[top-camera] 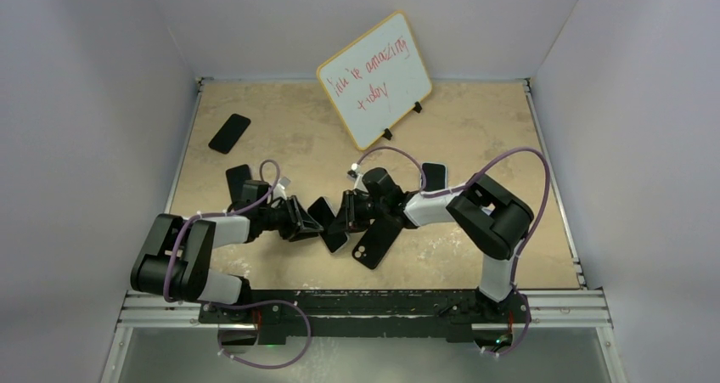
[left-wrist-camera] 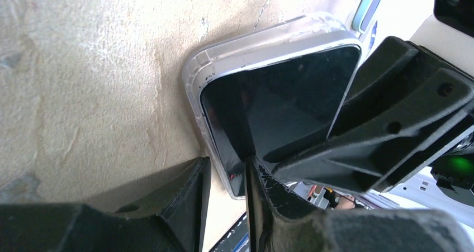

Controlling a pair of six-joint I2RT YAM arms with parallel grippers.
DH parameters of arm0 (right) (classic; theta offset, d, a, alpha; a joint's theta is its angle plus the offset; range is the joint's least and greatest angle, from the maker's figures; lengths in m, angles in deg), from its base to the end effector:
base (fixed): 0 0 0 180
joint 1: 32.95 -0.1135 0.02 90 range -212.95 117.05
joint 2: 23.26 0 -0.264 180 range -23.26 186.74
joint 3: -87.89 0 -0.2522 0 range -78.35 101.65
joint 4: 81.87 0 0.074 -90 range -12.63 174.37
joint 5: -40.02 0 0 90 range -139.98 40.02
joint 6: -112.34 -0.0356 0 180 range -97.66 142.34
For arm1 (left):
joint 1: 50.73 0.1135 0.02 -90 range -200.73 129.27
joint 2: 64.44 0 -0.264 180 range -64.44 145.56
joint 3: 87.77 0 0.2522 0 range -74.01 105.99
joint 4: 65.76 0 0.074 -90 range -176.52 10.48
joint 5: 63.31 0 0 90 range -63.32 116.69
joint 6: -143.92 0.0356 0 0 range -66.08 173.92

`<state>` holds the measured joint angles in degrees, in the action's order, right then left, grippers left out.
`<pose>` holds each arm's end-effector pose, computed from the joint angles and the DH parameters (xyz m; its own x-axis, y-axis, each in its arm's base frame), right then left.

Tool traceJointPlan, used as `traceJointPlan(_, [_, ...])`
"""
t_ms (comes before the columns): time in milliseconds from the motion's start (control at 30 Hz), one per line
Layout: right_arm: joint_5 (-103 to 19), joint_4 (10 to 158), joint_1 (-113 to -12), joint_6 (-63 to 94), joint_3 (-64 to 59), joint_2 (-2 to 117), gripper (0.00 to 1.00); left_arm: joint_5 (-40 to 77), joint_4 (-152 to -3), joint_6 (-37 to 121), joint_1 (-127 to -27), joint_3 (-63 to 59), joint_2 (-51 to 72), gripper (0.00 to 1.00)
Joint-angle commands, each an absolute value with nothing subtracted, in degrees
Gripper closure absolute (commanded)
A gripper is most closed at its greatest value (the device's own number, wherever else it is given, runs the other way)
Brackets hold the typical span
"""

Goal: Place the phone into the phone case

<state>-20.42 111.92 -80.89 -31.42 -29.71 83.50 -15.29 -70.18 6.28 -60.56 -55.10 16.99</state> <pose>0.2327 0.2841 0.1366 -0.9518 -0.0076 -0.3066 -0.2752 0.4626 0.8428 0.2000 -0.0588 0.1045 -0.9171 -0.3986 -0.0081 -0.2312 0.5484 -0.8036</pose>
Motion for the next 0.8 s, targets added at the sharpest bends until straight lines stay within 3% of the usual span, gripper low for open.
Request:
traceJointPlan(0, [-21.4, 111.0, -81.1, -29.5, -29.0, 80.6, 0.84, -12.7, -71.0, 8.4, -60.8, -54.1, 16.7, 0.69])
traceJointPlan(100, [-24.4, 111.2, -81.1, -29.2, -30.5, 78.1, 0.99, -12.6, -71.6, 8.3, -60.8, -54.1, 15.3, 0.69])
traceJointPlan(333, [-27.1, 107.0, -80.5, -26.4, -30.4, 73.2, 1.0, -14.5, -74.2, 7.0, -60.8, -52.2, 10.3, 0.63])
traceJointPlan(600, [-28.4, 107.3, -78.5, -25.9, -35.4, 62.2, 1.0, -20.4, -70.8, 1.3, -60.8, -48.8, -1.5, 0.29])
traceJointPlan(767, [-29.0, 113.9, -78.5, -26.3, -39.6, 53.2, 1.0, -23.8, -63.7, -3.2, -60.8, -48.4, -4.8, 0.2])
